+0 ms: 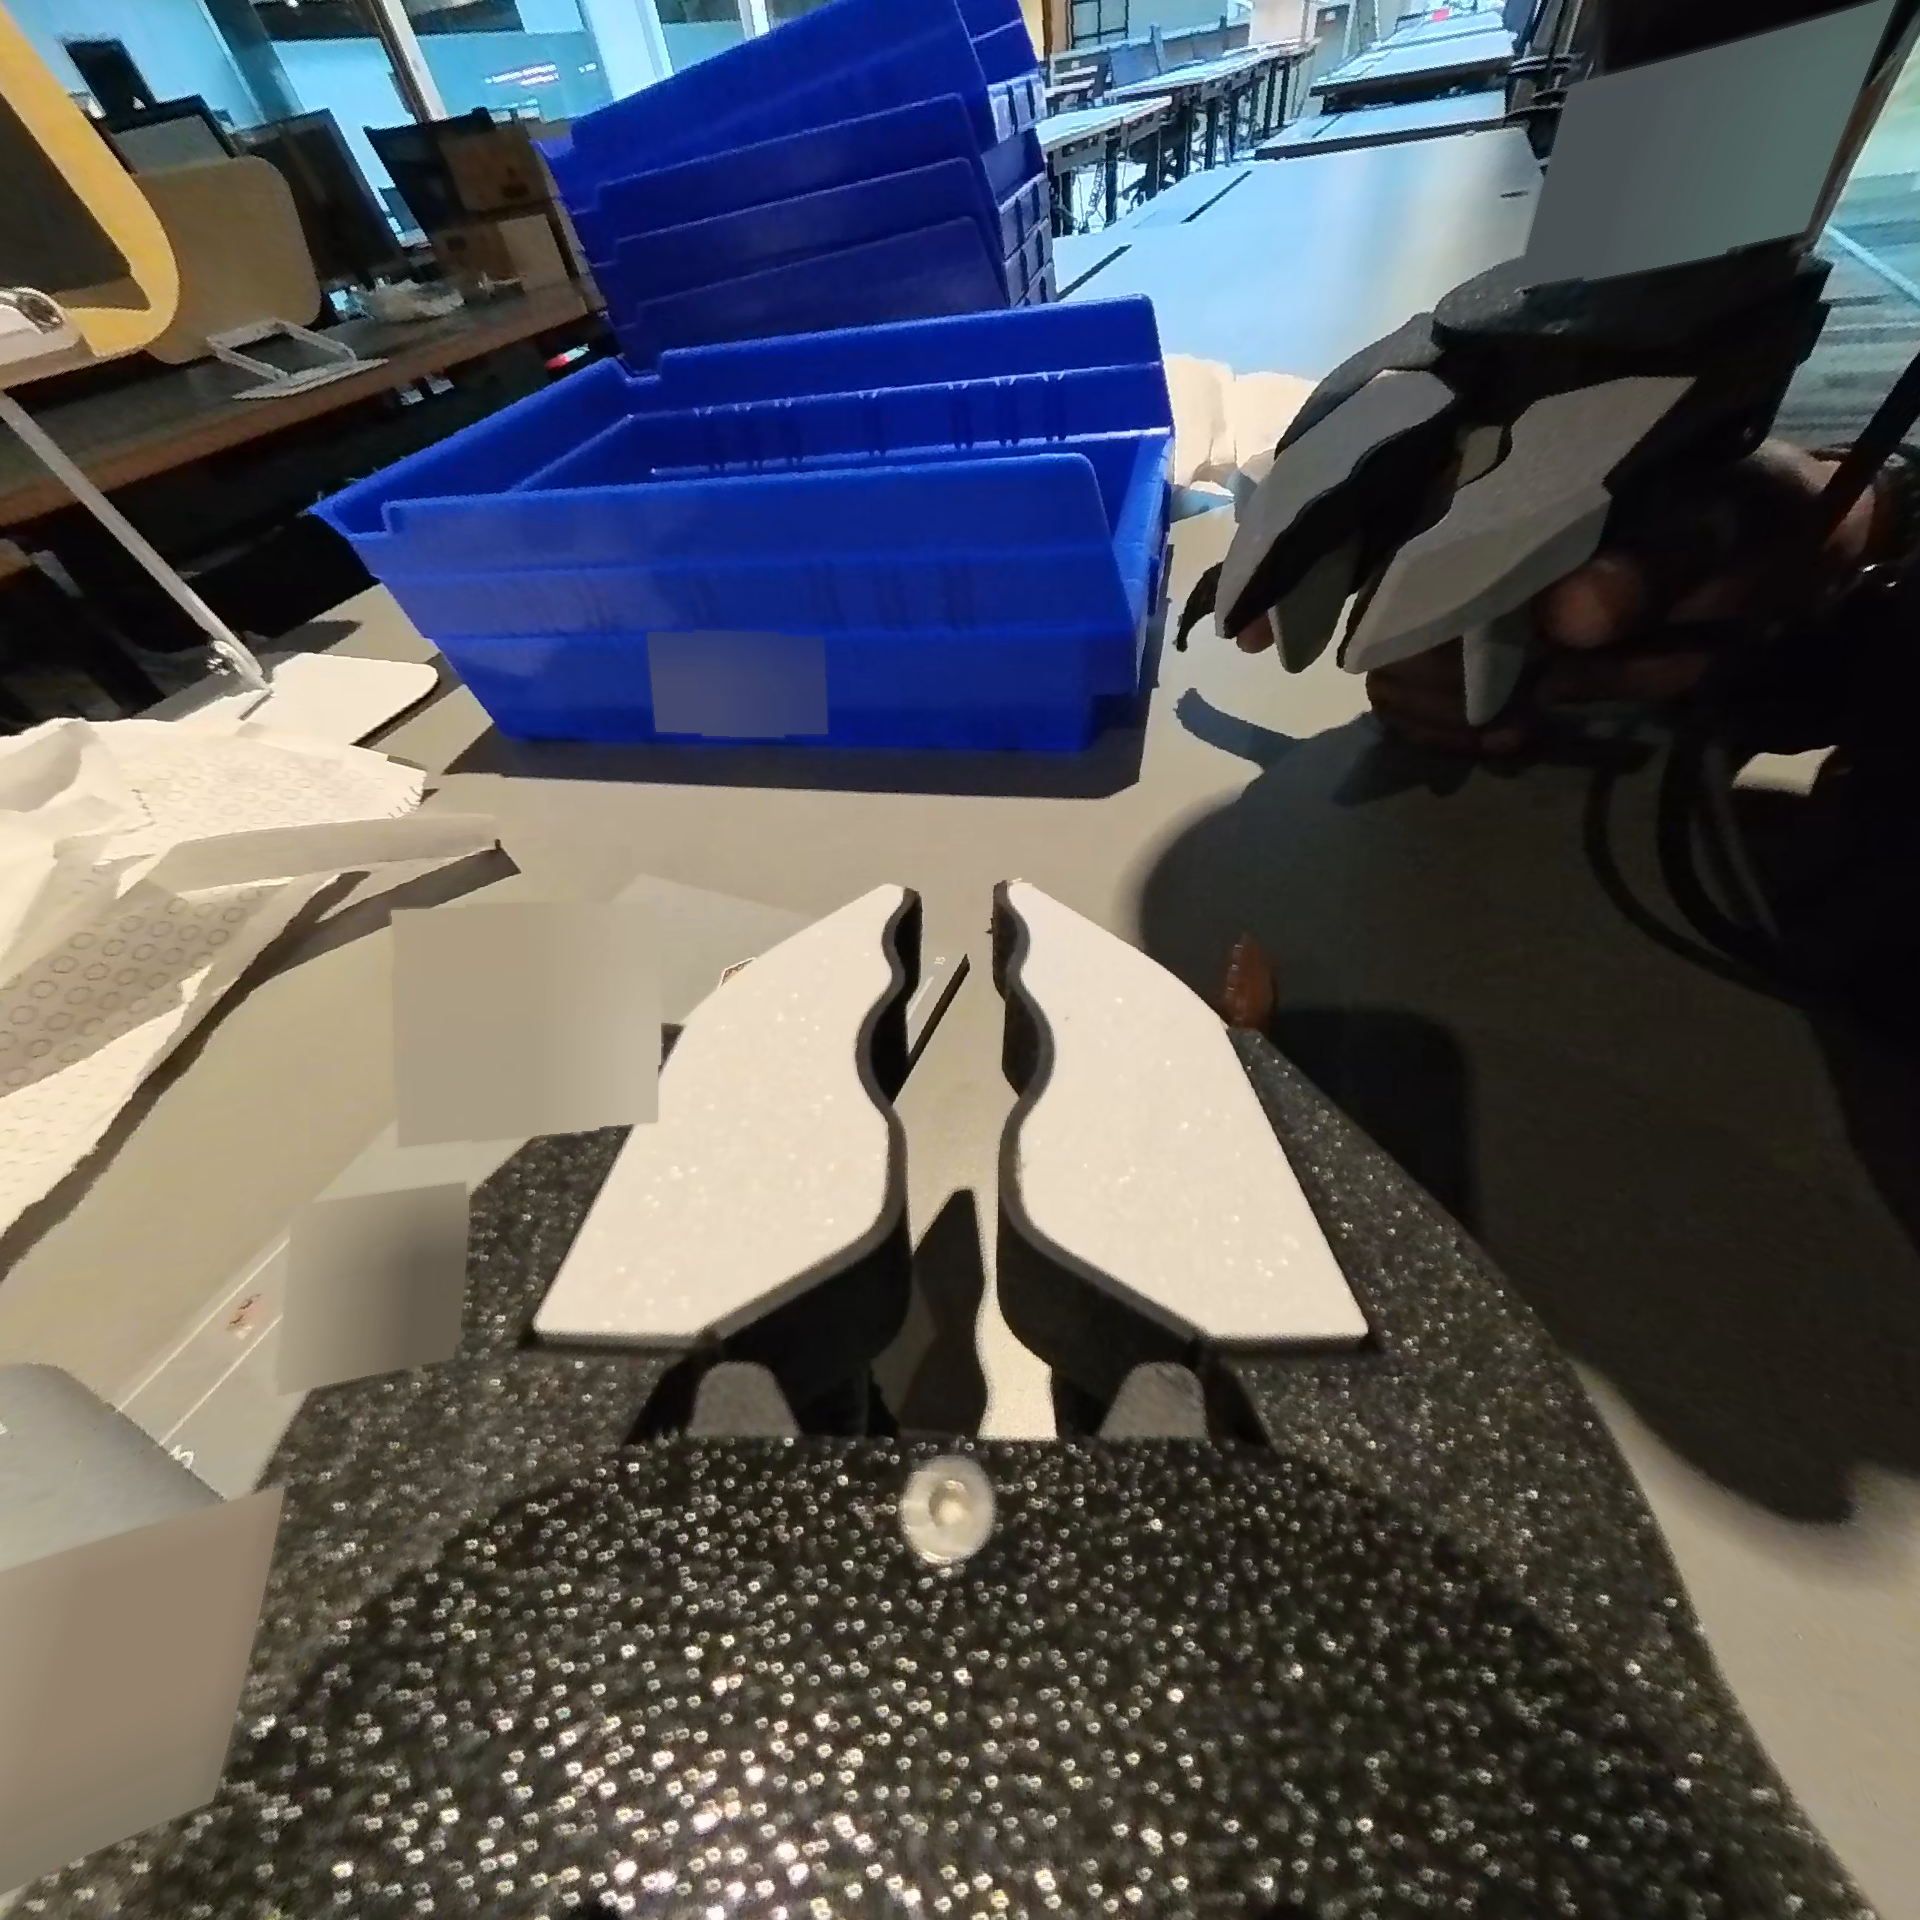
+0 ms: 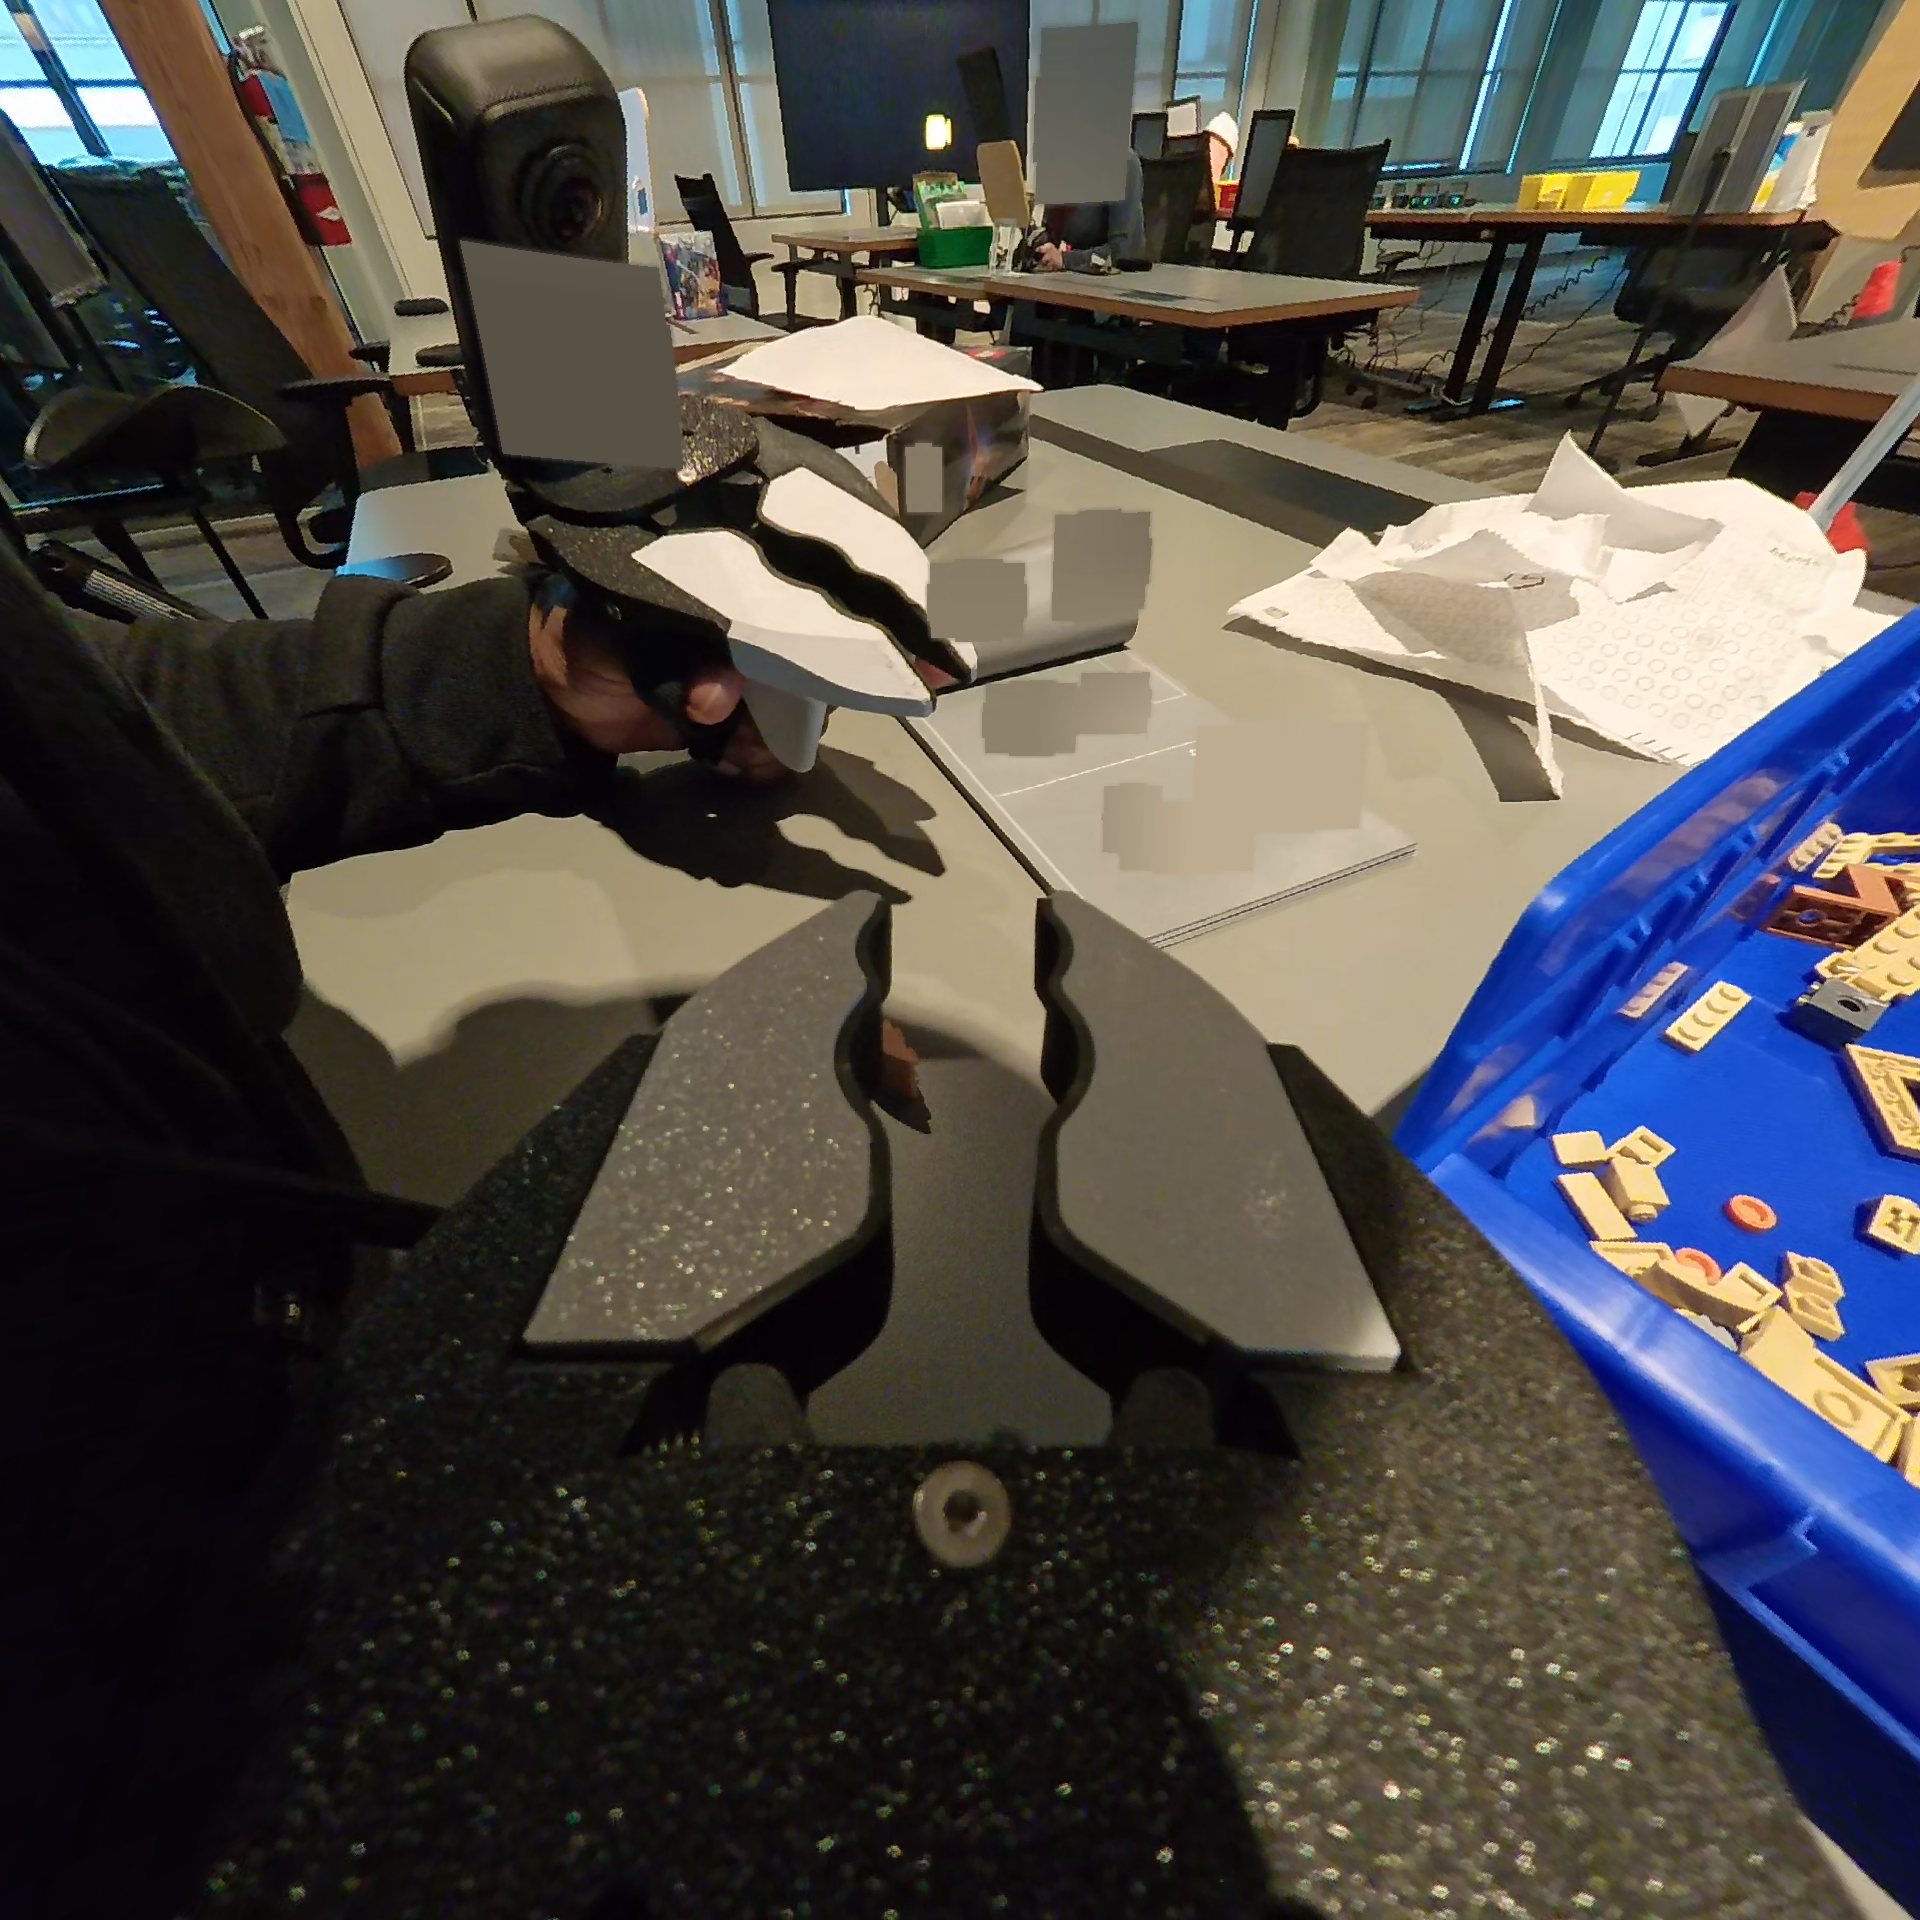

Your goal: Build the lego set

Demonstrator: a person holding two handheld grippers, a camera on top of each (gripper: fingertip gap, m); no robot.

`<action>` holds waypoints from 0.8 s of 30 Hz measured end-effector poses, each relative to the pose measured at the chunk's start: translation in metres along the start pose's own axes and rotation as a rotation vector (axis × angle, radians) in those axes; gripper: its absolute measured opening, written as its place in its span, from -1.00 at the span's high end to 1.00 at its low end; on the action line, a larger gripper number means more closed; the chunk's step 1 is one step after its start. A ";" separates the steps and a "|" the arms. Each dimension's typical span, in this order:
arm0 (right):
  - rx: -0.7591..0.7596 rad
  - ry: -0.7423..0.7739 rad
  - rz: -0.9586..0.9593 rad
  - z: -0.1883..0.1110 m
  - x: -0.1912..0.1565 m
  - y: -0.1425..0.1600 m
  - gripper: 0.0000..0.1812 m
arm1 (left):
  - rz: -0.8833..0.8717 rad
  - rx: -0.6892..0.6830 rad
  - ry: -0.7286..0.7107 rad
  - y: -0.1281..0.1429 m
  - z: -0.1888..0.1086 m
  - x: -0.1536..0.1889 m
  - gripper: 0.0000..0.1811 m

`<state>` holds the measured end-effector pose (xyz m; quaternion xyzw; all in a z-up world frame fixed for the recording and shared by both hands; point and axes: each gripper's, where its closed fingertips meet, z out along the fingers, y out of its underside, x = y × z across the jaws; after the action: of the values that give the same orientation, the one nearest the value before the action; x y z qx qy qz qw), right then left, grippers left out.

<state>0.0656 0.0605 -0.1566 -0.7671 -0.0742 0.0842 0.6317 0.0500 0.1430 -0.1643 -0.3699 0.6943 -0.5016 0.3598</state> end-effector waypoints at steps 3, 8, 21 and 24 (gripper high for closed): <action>0.000 -0.001 0.001 0.000 -0.001 0.000 0.72 | 0.001 0.000 -0.001 0.000 0.000 0.000 0.86; -0.003 -0.002 -0.001 0.001 0.000 0.000 0.72 | 0.000 0.002 -0.001 0.000 0.000 0.000 0.86; 0.103 -0.064 0.030 -0.009 -0.004 -0.014 0.73 | -0.005 0.002 0.003 -0.001 0.000 0.000 0.86; 0.215 -0.153 0.040 -0.024 -0.009 -0.032 0.75 | -0.004 0.010 0.010 -0.001 -0.001 0.001 0.86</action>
<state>0.0616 0.0414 -0.1206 -0.6876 -0.0972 0.1626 0.7009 0.0493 0.1422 -0.1628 -0.3672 0.6928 -0.5076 0.3571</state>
